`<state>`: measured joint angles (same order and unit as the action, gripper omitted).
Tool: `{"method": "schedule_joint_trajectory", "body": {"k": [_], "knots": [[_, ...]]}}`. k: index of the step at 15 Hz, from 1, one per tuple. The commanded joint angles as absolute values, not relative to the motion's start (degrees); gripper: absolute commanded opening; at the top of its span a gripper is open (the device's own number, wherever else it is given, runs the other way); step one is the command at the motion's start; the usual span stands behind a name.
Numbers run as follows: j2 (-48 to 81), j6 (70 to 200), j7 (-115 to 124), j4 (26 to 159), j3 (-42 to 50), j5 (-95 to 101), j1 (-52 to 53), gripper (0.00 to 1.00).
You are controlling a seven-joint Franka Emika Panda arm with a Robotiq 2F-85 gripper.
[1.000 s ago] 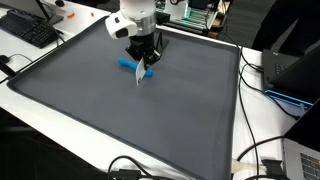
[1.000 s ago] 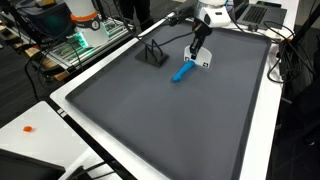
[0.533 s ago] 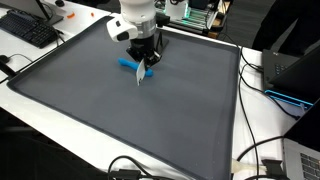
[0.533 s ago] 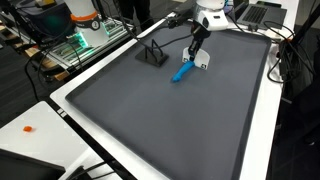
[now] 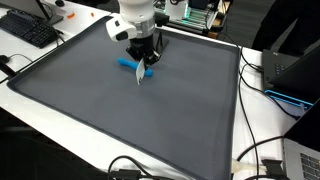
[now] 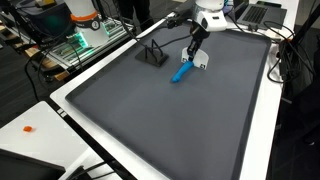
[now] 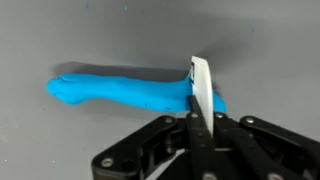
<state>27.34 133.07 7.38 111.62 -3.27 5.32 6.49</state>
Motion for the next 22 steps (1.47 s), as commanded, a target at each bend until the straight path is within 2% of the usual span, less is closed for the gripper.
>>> {"method": "schedule_joint_trajectory", "body": {"k": [1,11,22], "knots": [[26.6,130.79,4.71,113.98,-3.5,3.23,5.41,0.01],[25.32,131.03,-2.55,114.58,-6.64,-8.34,2.65,0.01],[20.99,131.25,-1.94,114.86,-3.88,-5.0,3.16,0.01]]}}
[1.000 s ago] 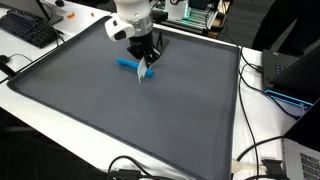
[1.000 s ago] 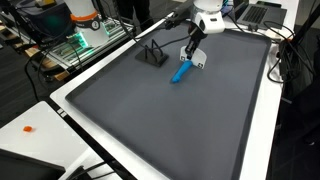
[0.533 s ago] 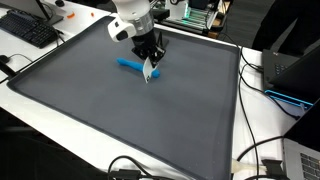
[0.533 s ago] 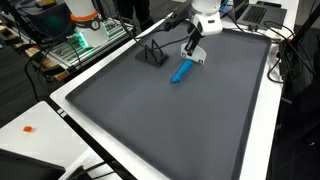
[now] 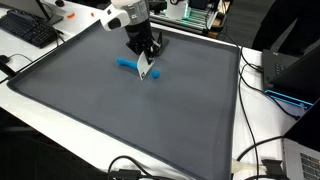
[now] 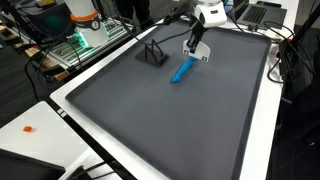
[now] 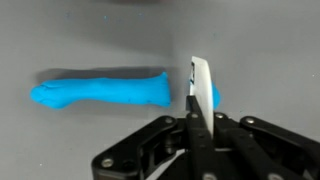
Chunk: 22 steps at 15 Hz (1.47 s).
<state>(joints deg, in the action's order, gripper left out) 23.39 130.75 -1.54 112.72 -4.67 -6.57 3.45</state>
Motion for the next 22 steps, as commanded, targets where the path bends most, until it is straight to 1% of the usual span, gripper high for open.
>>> {"method": "schedule_joint_trajectory", "body": {"k": [1,9,22], "knots": [[20.78,131.3,-1.86,114.92,-3.59,-4.59,3.14,0.01],[21.51,132.85,-1.6,116.25,-1.99,0.78,3.34,0.01],[23.37,136.77,-2.22,119.05,-2.79,0.47,3.25,0.01]]}}
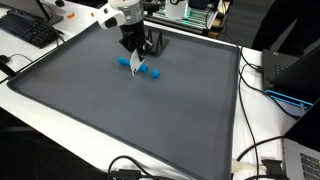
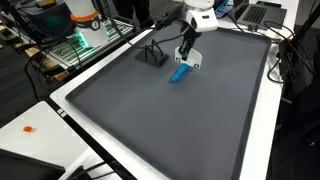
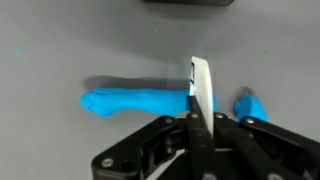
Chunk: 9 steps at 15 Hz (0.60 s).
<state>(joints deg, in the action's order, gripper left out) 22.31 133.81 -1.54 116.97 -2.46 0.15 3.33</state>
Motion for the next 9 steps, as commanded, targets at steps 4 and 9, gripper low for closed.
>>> {"method": "schedule_joint_trajectory", "body": {"k": [4,9], "knots": [[23.87,138.11,-2.09,119.81,-2.76,0.73,3.39,0.01],[24.7,138.75,-2.02,120.22,-2.79,0.92,3.47,0.01]]}}
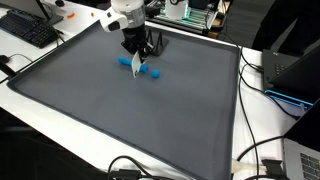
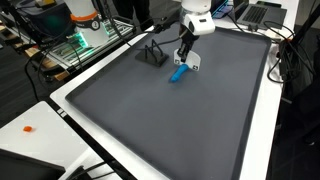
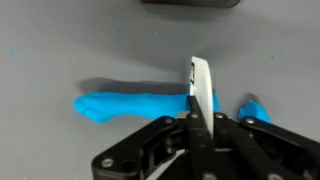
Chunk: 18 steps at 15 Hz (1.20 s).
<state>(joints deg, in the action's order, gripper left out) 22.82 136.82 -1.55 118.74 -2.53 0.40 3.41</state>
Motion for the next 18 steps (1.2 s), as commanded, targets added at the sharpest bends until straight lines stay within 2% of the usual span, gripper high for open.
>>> {"method": "schedule_joint_trajectory", "body": {"k": [1,18], "knots": [[24.86,138.74,-1.98,120.21,-2.81,0.9,3.49,0.01],[23.36,135.79,-0.56,118.88,-3.51,-2.48,3.35,0.01]]}}
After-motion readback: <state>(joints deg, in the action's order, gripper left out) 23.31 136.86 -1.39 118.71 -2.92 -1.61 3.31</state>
